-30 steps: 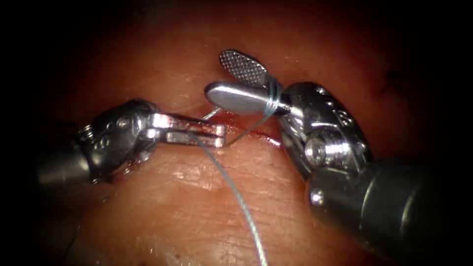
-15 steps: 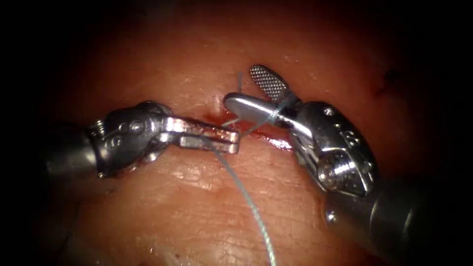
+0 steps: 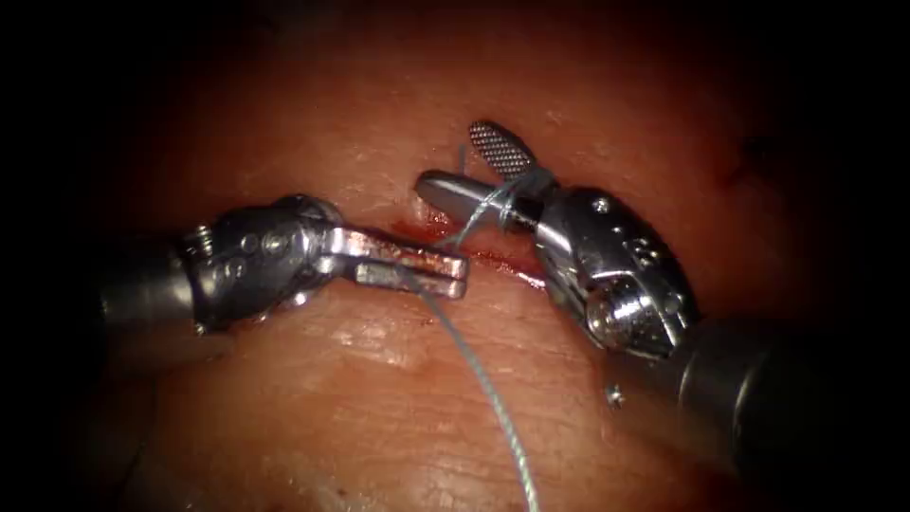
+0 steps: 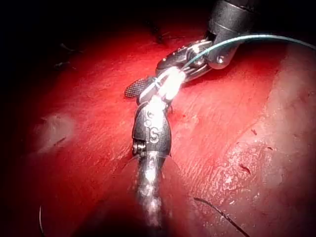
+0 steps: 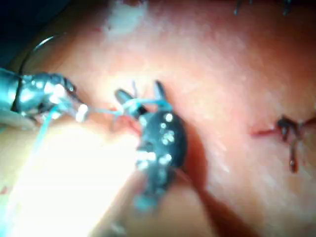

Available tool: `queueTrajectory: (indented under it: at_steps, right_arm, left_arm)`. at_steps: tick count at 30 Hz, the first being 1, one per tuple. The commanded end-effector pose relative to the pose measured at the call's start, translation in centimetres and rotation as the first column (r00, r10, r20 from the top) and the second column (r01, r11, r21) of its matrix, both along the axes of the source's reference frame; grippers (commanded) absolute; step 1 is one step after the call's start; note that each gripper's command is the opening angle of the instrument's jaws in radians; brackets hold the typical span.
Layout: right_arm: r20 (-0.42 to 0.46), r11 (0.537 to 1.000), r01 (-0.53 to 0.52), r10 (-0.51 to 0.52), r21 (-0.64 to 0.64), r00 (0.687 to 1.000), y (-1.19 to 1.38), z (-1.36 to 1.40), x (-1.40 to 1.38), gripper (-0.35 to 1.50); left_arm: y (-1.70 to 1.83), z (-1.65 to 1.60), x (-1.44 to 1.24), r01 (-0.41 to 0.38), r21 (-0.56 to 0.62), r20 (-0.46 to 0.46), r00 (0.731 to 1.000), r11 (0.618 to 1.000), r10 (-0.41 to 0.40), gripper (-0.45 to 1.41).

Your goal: Wound Closure

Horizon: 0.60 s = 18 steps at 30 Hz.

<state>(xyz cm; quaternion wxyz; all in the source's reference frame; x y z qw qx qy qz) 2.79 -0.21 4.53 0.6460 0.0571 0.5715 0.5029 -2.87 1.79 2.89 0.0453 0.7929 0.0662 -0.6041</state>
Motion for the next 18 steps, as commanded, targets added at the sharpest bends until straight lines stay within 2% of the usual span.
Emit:
queueTrajectory:
  at_steps: [1, 2, 3, 4, 5, 6, 18]
  right_arm:
    - [0.006, 1.000, 0.011, -0.011, -0.005, 1.000, 0.00, 0.07, 0.13, 0.69]
    - [0.013, 1.000, 0.015, -0.015, -0.007, 1.000, 0.00, 0.07, 0.14, 0.69]
    - [0.019, 1.000, 0.018, -0.017, -0.011, 1.000, -0.01, 0.08, 0.16, 0.61]
    - [0.026, 0.999, 0.029, -0.029, -0.017, 0.999, -0.01, 0.08, 0.16, 0.42]
    - [0.021, 0.998, 0.055, -0.055, -0.016, 0.998, -0.02, 0.08, 0.16, -0.03]
    - [0.022, 0.996, 0.082, -0.082, -0.019, 0.996, -0.02, 0.08, 0.15, -0.35]
    - [0.077, 0.988, 0.153, -0.153, 0.006, 0.985, -0.09, 0.02, 0.03, -0.35]
  left_arm:
    - [0.02, 0.06, -0.05, -0.001, -0.002, -0.002, 1.000, 1.000, 0.001, -0.45]
    - [0.02, 0.06, -0.05, -0.002, 0.004, -0.002, 1.000, 1.000, 0.002, -0.45]
    - [0.02, 0.06, -0.04, -0.002, 0.004, -0.002, 1.000, 1.000, 0.002, -0.45]
    - [0.02, 0.06, -0.04, -0.003, 0.004, -0.002, 1.000, 1.000, 0.003, -0.45]
    - [0.02, 0.06, -0.04, 0.000, 0.004, -0.004, 1.000, 1.000, 0.000, -0.45]
    - [0.02, 0.06, -0.04, 0.000, 0.004, -0.004, 1.000, 1.000, 0.000, -0.45]
    - [0.03, 0.04, -0.02, 0.001, 0.006, -0.004, 1.000, 1.000, -0.001, -0.45]
